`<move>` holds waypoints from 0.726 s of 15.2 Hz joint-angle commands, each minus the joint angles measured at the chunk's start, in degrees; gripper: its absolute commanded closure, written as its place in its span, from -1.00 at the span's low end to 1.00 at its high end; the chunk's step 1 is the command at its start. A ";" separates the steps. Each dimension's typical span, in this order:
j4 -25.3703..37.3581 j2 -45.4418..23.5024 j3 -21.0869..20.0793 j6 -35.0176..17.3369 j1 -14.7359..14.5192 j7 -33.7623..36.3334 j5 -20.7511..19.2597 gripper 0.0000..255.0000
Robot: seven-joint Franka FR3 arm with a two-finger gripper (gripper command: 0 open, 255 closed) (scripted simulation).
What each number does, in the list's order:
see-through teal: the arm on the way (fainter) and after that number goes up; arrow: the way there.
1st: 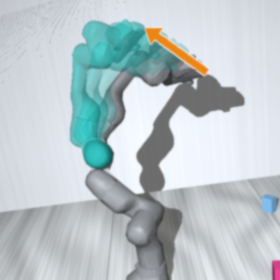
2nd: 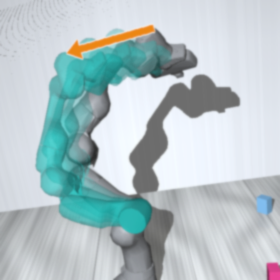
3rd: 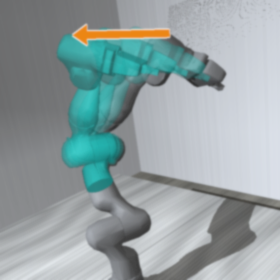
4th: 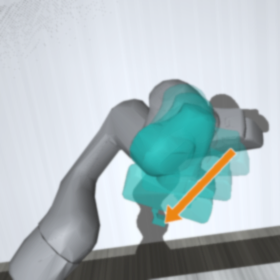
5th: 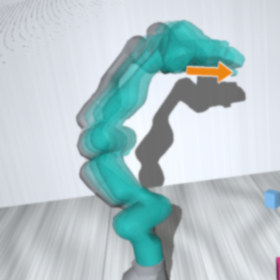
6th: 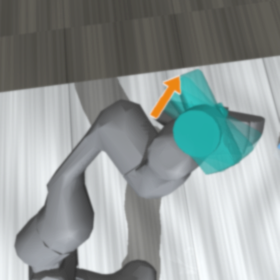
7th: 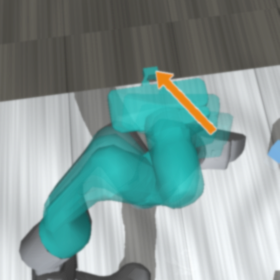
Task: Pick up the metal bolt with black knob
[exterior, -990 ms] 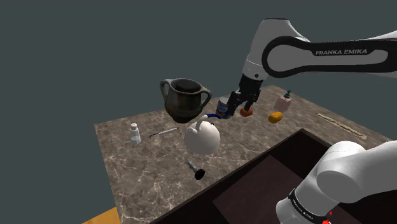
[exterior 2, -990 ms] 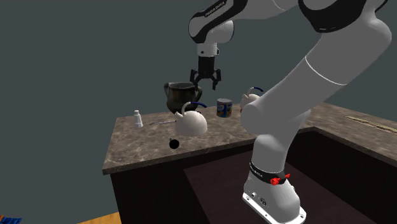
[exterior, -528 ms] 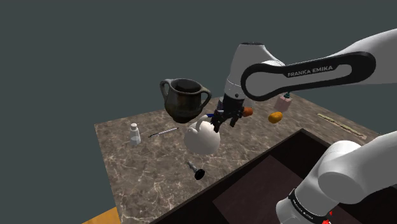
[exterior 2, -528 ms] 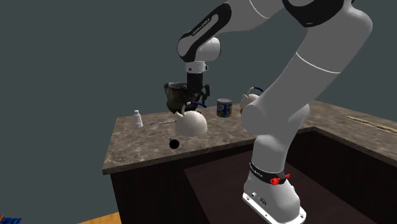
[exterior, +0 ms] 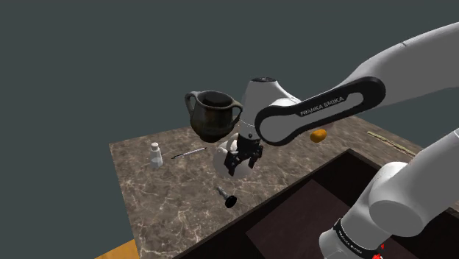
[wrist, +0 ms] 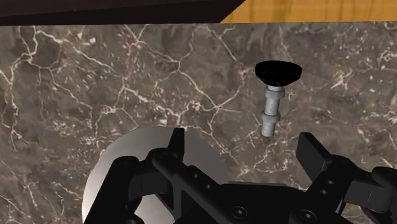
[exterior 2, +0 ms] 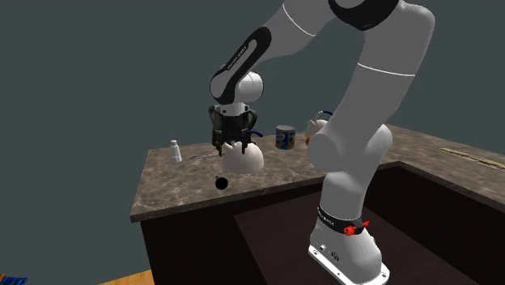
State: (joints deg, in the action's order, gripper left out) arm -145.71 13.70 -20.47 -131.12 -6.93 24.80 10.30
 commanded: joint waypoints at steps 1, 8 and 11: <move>0.57 -4.13 -1.55 -3.12 -0.52 2.06 -0.18 -1.00; 2.80 -15.33 -3.95 -10.80 -1.70 7.43 -3.16 -1.00; 2.45 -17.67 -3.82 -13.35 -1.76 8.16 -4.38 -1.00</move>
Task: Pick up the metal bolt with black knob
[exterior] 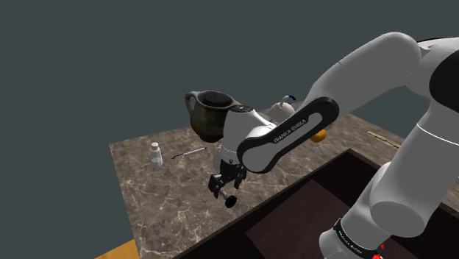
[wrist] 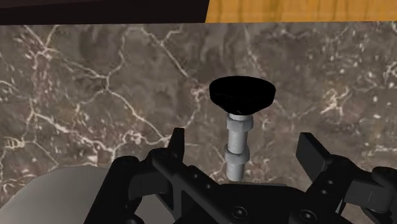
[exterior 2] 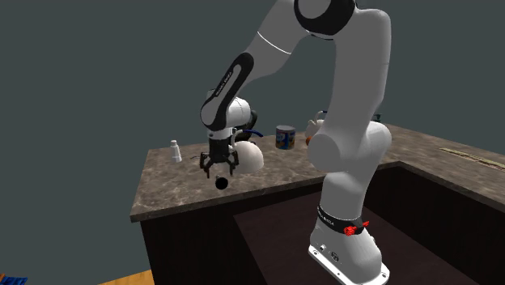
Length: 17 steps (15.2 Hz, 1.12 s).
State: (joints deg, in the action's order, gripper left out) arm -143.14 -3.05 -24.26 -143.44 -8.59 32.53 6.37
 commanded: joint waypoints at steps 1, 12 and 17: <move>-0.21 -1.72 0.05 -1.87 -0.14 0.71 -0.91 -1.00; -0.22 -3.03 0.24 -3.10 -0.24 1.16 -1.68 1.00; -0.08 -0.58 -0.08 -0.67 -0.07 0.33 -0.28 1.00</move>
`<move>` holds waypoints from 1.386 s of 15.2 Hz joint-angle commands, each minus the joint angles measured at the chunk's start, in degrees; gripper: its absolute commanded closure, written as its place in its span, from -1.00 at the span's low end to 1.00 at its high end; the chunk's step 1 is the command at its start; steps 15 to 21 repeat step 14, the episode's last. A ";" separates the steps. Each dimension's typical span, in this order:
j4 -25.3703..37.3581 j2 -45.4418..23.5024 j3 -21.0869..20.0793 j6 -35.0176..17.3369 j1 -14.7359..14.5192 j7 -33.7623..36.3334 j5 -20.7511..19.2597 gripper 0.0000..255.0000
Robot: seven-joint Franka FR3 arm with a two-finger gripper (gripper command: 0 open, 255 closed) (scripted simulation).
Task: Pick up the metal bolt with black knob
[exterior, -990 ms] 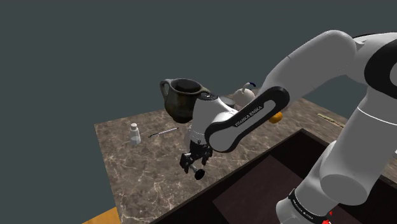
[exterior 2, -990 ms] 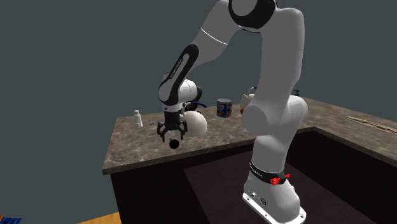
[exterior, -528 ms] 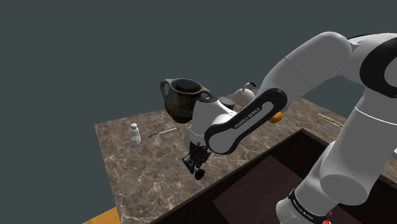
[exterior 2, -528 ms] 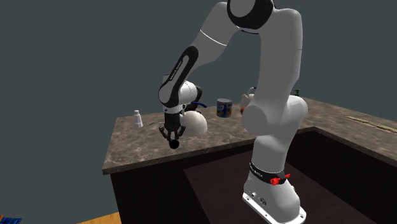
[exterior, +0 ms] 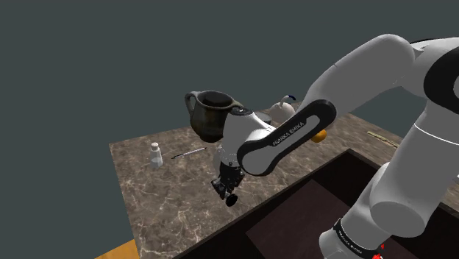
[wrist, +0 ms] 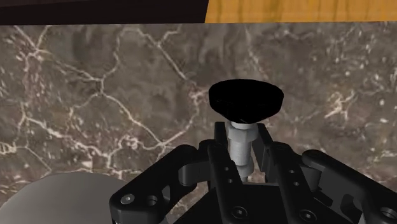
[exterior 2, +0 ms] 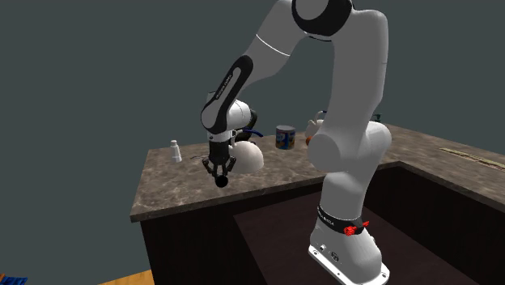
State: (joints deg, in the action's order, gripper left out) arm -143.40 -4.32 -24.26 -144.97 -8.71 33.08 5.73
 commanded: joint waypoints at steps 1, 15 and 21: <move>0.30 1.48 -0.14 1.70 0.09 -0.47 0.79 1.00; 2.43 9.35 0.00 11.28 0.11 -2.44 4.14 1.00; 2.43 9.35 0.00 11.28 0.11 -2.44 4.14 1.00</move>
